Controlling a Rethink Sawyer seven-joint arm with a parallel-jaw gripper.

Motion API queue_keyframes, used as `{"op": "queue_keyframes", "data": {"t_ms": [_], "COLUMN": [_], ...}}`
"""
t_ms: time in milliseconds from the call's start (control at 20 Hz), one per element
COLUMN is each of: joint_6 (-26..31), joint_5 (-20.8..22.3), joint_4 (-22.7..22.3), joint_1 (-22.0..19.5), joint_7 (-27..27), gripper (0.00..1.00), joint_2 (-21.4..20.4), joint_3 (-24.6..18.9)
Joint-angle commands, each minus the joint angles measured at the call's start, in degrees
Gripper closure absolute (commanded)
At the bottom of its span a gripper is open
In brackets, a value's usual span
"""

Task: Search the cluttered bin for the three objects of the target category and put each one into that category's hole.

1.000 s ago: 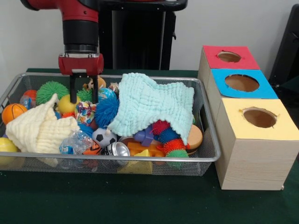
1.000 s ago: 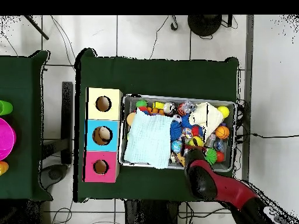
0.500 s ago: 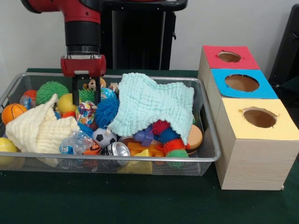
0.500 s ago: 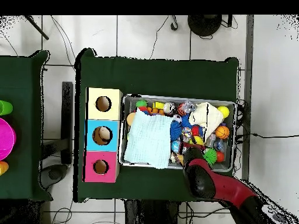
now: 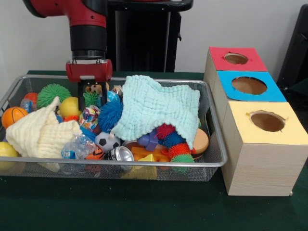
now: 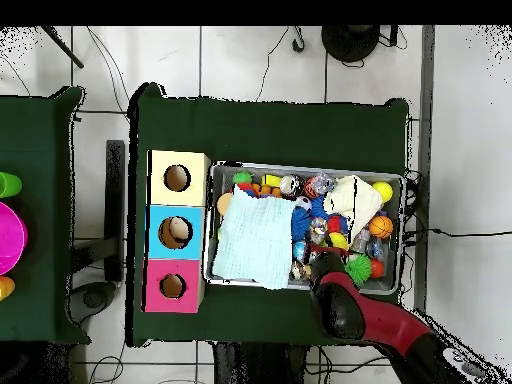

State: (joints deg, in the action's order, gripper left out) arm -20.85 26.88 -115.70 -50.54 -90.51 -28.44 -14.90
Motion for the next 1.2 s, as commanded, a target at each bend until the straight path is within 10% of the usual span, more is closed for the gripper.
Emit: {"op": "queue_keyframes", "data": {"t_ms": [50, 500, 550, 1200], "joint_6": [-6.4, -9.7, -10.0, -7.7], "joint_5": [-1.9, -1.3, -1.4, -4.8], "joint_4": [6.6, 7.8, 7.8, 2.8], "joint_1": [0.4, 0.6, 0.7, 2.6], "joint_7": [-13.5, -12.7, -12.6, -12.6], "gripper": [0.0, 0.0, 1.0, 1.0], "joint_2": [5.1, 6.6, 6.6, -2.1], "joint_3": [-3.4, -3.0, -2.9, -1.3]}}
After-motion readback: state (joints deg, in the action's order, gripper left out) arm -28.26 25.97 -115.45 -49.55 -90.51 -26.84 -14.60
